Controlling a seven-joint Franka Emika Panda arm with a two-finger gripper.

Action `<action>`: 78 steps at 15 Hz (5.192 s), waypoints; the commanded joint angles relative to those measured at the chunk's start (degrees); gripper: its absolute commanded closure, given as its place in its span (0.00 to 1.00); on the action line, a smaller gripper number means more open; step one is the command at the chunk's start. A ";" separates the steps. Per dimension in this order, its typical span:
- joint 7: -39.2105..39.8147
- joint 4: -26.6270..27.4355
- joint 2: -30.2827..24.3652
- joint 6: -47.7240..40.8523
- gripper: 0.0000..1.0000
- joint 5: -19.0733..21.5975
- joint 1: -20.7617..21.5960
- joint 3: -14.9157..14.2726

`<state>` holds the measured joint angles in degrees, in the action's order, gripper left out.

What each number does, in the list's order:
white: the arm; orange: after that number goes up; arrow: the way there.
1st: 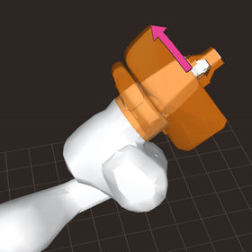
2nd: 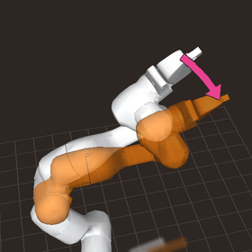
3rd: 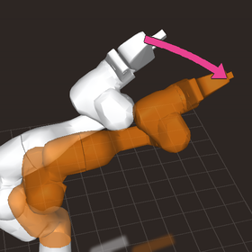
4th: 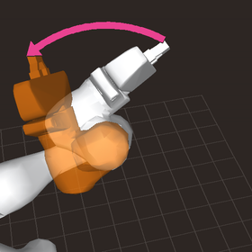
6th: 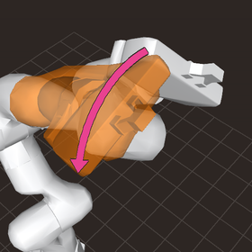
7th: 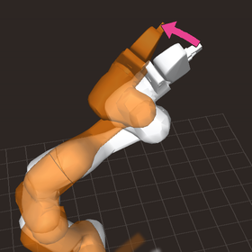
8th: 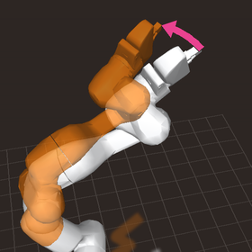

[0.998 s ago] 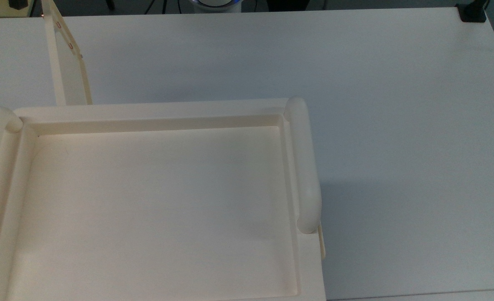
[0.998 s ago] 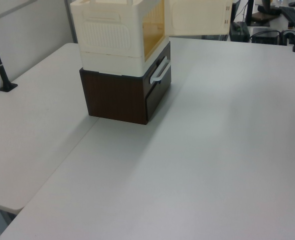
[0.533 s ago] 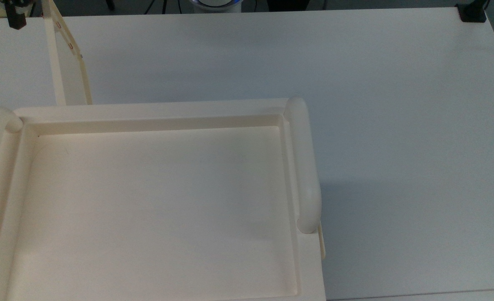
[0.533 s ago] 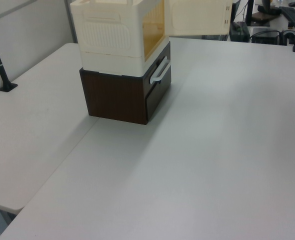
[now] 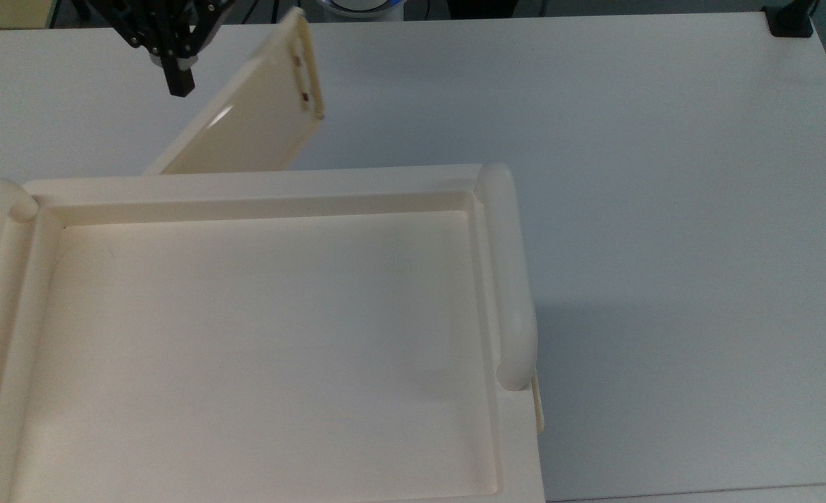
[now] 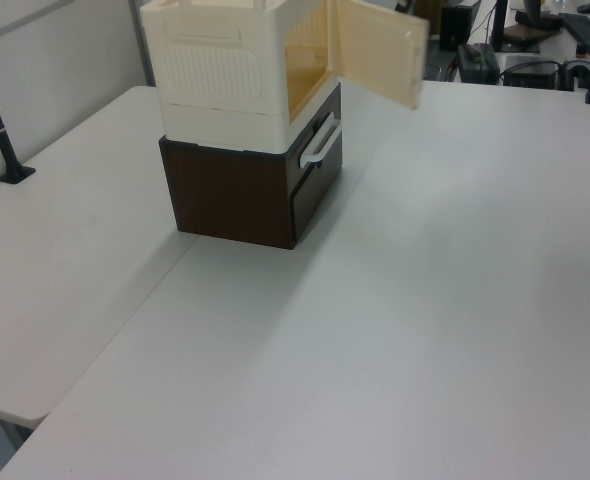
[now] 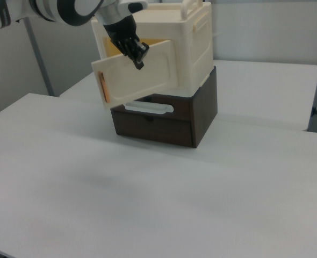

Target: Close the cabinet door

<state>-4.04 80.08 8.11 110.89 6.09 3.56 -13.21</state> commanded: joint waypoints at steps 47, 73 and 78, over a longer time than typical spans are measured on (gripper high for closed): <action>2.73 1.84 8.68 23.32 1.00 -0.20 9.53 1.17; 3.78 5.35 1.92 0.59 1.00 -8.45 9.79 1.87; 7.10 7.89 -3.00 -9.19 1.00 -9.95 10.15 3.72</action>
<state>-0.52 83.23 10.03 105.20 -2.70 13.01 -10.50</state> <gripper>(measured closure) 0.991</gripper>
